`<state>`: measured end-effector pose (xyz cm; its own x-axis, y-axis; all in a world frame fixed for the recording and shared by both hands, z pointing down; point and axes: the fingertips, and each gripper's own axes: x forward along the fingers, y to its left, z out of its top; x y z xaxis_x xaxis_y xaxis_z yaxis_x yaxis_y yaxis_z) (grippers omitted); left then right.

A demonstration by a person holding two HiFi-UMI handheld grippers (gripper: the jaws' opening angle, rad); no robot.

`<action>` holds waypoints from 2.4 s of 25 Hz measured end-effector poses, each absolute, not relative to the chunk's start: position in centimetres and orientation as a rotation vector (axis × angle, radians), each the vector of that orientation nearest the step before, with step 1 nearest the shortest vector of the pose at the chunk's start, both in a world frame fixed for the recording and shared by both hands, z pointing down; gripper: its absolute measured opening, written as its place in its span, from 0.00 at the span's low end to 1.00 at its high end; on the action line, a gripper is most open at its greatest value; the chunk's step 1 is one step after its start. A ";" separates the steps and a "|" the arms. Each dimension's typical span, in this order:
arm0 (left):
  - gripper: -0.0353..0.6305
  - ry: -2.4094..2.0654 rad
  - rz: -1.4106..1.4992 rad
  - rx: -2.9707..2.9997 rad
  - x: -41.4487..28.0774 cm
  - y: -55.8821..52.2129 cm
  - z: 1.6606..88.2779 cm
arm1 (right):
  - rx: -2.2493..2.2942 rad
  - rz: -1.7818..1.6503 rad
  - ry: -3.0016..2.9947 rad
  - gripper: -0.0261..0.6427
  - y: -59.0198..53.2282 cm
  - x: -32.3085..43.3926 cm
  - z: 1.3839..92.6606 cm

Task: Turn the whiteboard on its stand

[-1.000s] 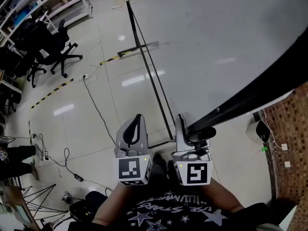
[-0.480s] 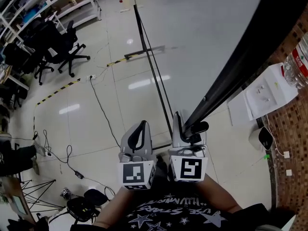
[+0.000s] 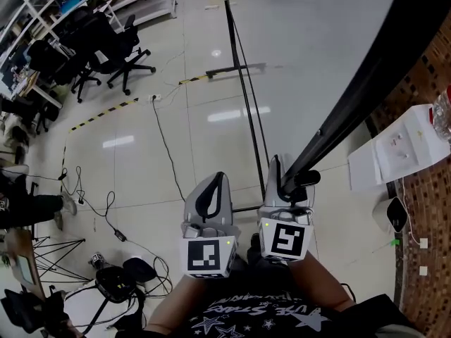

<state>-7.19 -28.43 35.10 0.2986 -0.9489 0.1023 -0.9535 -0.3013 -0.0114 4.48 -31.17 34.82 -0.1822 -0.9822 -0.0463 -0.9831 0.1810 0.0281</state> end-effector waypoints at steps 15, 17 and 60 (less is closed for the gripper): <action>0.06 -1.758 0.148 2.488 -7.8 -22.8 37.3 | -1.983 0.114 2.382 0.17 -28.6 4.3 35.0; 0.06 -1.735 0.153 2.499 -7.7 -22.3 37.1 | -1.980 0.123 2.385 0.17 -27.8 4.3 35.0; 0.06 -1.548 0.124 2.625 -3.0 0.1 36.9 | -1.989 0.069 2.360 0.19 0.1 3.6 34.9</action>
